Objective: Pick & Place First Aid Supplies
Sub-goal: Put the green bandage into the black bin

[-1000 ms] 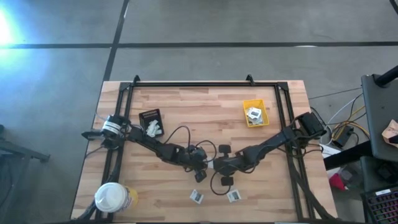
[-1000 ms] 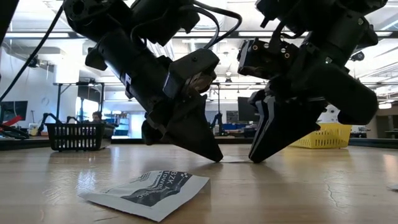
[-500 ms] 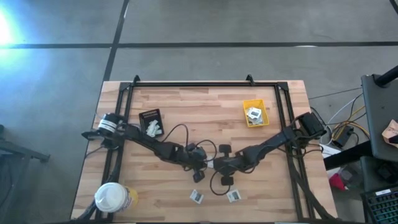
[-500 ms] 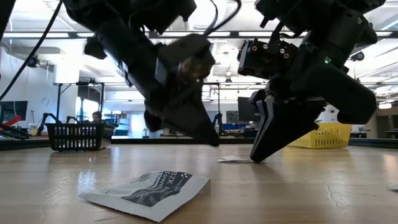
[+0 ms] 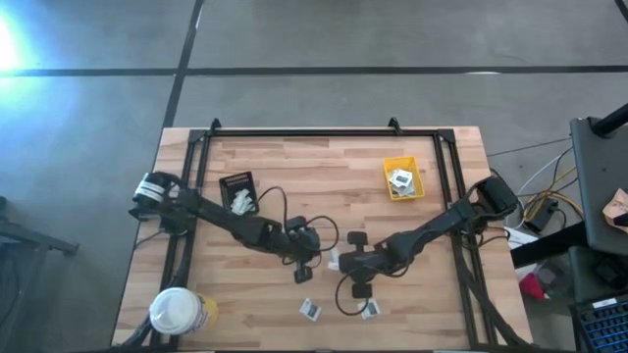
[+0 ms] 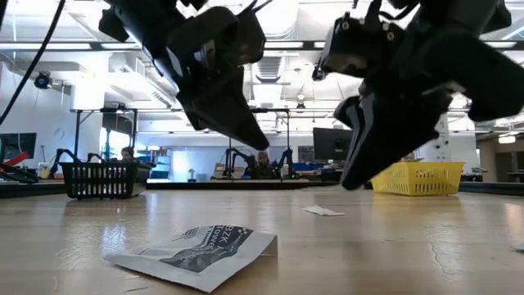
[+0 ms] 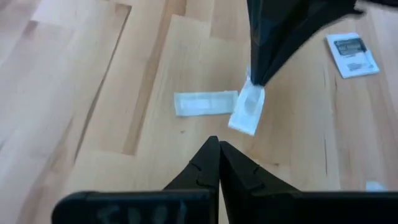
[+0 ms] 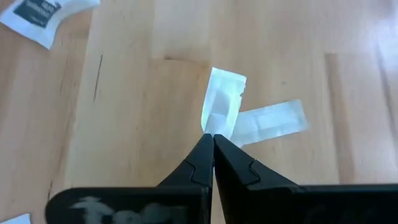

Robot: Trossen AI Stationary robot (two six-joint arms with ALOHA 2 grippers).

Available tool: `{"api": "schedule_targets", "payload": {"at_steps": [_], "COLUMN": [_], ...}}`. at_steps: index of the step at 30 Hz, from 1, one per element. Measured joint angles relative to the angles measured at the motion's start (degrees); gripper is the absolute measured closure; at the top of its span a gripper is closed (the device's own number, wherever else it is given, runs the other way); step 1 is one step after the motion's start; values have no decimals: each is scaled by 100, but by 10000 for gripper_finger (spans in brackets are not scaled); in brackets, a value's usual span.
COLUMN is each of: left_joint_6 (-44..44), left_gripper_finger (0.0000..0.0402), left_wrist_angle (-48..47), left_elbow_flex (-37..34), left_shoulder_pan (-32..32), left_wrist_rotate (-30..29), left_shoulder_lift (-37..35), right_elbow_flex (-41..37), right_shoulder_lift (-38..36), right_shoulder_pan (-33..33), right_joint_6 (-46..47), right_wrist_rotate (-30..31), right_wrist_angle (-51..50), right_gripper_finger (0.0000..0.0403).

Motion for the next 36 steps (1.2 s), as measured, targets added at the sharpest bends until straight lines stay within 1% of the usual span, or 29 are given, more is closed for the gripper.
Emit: {"api": "schedule_targets", "payload": {"at_steps": [4, 10, 13, 16, 19, 22, 25, 27, 29, 32, 36], "left_joint_6": [273, 428, 743, 1006, 1010, 583, -381, -931, -1253, -1593, -1754], "left_gripper_finger": [392, 392, 390, 374, 341, 298, 260, 242, 232, 228, 227], "left_wrist_angle": [-67, -59, -25, -11, 21, 130, 165, 164, 171, 279, 619], "left_elbow_flex": [-1, -2, -2, -2, -2, -2, -2, -2, -2, -4, -4], "left_shoulder_pan": [0, 17, 17, 17, 17, 35, 90, 120, 141, 166, 177], "left_wrist_rotate": [-4, -6, -7, -7, -9, -34, -30, 59, 191, 365, 628], "left_shoulder_lift": [-66, -68, -68, -68, -68, -68, -68, -68, -68, -68, -68], "right_elbow_flex": [-6, -8, -13, -11, -11, 2, 47, 88, 141, 242, 305], "right_shoulder_lift": [-188, -518, -642, -764, -852, -880, -880, -880, -880, -880, -880], "right_shoulder_pan": [40, 80, 90, 106, 106, 107, 139, 165, 216, 307, 436], "right_joint_6": [72, 257, 287, 286, 280, 77, -303, -540, -796, -1173, -1632], "right_wrist_rotate": [22, 20, 24, 25, 27, 62, 335, 546, 742, 1043, 1389], "right_wrist_angle": [-69, -518, -613, -614, -625, -629, -642, -637, -693, -764, -935], "right_gripper_finger": [395, 395, 395, 395, 395, 394, 394, 394, 394, 394, 395]}}
